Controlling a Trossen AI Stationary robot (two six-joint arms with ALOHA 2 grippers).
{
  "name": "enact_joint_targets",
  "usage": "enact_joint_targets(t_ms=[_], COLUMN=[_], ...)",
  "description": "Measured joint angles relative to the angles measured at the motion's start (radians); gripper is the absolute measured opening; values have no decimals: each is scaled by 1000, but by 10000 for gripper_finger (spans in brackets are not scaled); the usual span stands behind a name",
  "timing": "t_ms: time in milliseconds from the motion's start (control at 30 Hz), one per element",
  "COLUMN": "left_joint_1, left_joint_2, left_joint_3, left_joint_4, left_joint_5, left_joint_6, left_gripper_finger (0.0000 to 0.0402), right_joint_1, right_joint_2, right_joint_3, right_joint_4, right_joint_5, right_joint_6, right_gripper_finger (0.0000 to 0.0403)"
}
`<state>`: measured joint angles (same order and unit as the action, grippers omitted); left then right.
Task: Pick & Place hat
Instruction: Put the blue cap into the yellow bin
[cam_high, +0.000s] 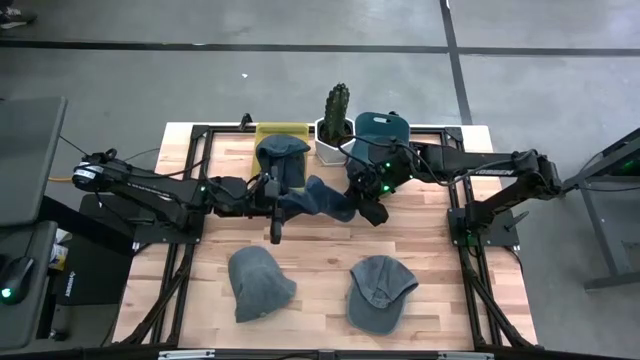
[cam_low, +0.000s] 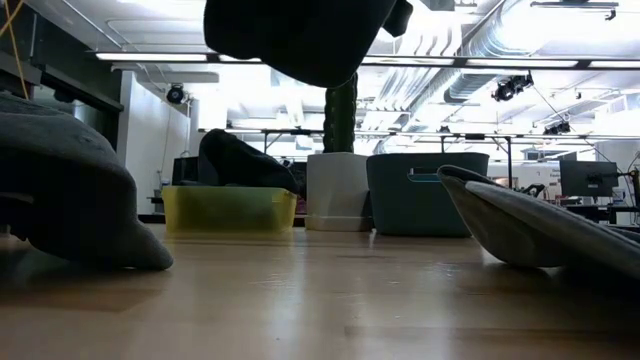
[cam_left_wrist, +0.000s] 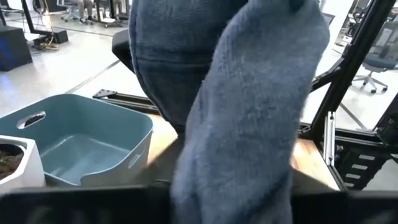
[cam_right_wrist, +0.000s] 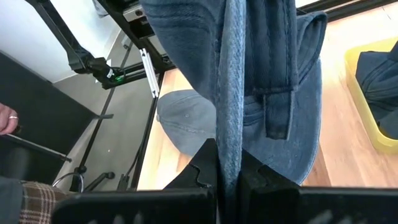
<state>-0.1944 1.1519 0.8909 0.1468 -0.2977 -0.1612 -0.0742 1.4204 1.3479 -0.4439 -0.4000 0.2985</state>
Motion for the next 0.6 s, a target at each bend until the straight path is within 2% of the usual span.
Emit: enact_joint_targets(t_ms=[100,133,500,600], left_joint_1=[0,0,0,0], left_joint_2=[0,0,0,0], left_joint_3=[0,0,0,0], left_joint_4=[-23,-31,-37,-37], left_joint_5=[9,16,19,18], left_joint_6=[1,0,-28,-30], left_gripper_finger=[26,14,0,0], right_joint_1=[0,0,0,0], right_joint_2=[0,0,0,0], right_joint_3=[0,0,0,0], right_joint_4=[-1,-1,-3,-3], right_joint_5=[0,0,1,4], right_joint_6=[-1,-2,-10,-11], right_gripper_finger=[5,5,5,25])
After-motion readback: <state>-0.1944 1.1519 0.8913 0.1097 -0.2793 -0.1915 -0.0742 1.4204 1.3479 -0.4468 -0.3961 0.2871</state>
